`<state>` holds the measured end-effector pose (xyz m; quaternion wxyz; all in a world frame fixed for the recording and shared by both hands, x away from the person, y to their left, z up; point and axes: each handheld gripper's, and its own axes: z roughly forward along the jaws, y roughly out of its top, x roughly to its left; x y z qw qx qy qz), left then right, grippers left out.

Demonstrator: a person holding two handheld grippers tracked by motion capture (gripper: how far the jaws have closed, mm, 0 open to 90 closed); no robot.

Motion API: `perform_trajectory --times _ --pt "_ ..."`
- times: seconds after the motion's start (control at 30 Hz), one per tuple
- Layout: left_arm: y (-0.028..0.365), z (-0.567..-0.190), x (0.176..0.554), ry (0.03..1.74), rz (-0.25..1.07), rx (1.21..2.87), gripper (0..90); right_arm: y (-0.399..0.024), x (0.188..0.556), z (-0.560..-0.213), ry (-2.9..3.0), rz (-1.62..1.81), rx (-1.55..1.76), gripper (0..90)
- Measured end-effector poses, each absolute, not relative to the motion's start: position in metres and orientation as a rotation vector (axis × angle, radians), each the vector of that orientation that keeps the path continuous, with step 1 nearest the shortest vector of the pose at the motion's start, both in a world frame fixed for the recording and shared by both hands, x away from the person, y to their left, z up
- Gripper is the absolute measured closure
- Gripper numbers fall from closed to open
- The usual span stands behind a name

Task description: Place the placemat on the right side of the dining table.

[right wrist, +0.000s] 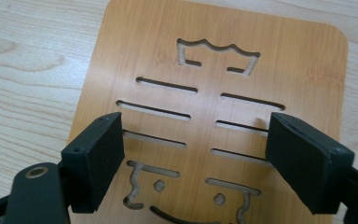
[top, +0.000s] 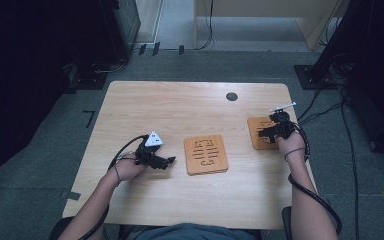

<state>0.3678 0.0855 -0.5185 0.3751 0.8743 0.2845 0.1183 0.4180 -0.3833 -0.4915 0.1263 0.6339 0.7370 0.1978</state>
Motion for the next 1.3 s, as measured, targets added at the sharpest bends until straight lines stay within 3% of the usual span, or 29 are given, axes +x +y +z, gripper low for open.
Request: perform_trajectory --times 1.3 --pt "0.082 -0.518 0.373 0.721 0.298 2.244 10.3 -0.333 0.408 -0.488 2.261 0.601 1.694 19.0"
